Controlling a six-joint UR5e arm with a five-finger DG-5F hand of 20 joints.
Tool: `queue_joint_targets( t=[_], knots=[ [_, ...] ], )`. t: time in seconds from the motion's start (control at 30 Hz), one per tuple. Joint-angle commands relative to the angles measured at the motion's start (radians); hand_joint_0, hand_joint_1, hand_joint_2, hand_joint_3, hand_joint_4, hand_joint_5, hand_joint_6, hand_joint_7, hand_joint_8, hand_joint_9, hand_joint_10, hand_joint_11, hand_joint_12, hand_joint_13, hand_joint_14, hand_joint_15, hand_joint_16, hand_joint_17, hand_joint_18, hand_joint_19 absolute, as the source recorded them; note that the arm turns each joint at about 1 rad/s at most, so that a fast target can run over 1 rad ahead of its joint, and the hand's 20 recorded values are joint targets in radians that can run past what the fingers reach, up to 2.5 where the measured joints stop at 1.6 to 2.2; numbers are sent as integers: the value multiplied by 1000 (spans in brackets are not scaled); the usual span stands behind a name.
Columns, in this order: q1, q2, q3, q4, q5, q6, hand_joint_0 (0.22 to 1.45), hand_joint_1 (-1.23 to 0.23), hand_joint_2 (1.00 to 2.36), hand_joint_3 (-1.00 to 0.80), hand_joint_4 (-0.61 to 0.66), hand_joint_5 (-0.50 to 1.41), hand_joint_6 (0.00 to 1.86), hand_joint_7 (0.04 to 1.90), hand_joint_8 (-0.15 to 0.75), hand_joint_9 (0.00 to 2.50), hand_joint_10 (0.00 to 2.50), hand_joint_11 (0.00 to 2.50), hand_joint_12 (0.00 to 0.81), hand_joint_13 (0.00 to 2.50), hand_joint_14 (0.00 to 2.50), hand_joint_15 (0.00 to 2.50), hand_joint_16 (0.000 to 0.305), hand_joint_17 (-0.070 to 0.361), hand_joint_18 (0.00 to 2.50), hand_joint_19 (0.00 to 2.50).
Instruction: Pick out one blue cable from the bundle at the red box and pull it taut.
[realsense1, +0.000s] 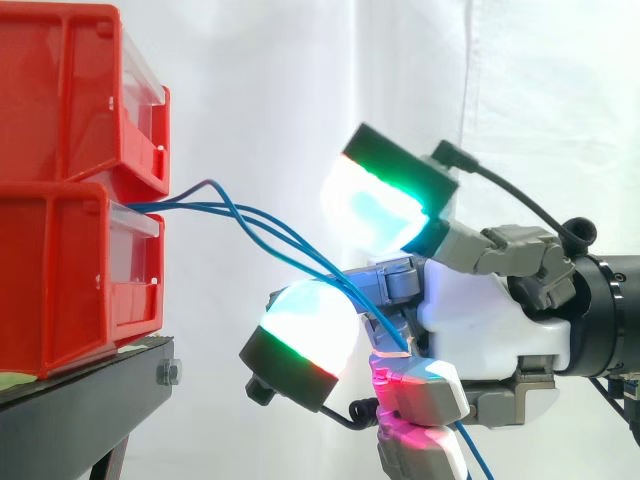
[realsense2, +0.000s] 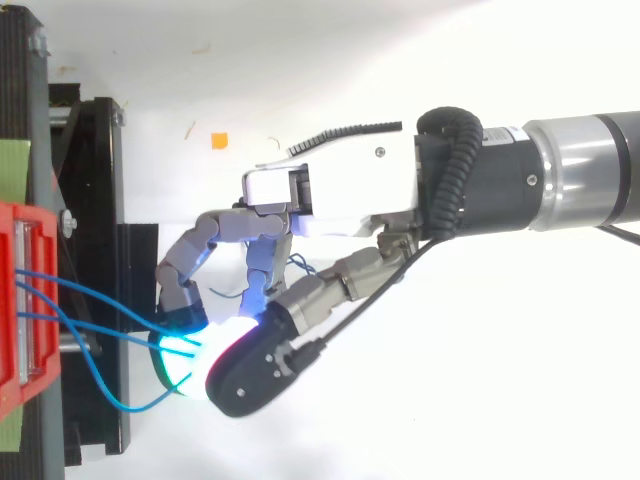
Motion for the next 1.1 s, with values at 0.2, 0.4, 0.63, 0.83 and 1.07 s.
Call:
queue_joint_targets(
  t=[0.2,0.4,0.63,0.83,1.07],
  knots=[
    [0,0,-1,0,0,-1,605,-551,1009,-182,97,-71,755,1045,355,1399,23,704,426,1276,19,603,65,147,1176,632],
    [0,0,-1,0,0,-1,531,-678,1222,-104,94,-93,839,1017,383,1460,23,846,470,1287,17,574,75,170,1251,561],
    [0,0,-1,0,0,-1,623,-792,1004,-34,57,-126,907,988,366,1369,23,907,442,1201,20,589,69,155,1144,572],
    [0,1,-1,0,0,-1,701,-833,1013,-275,-17,-140,928,1036,302,1325,27,972,377,1107,22,617,53,120,984,601],
    [0,0,0,0,0,-1,709,-843,1000,-500,-56,-124,930,1086,304,1402,27,993,372,1133,23,606,50,113,990,585]
  ],
)
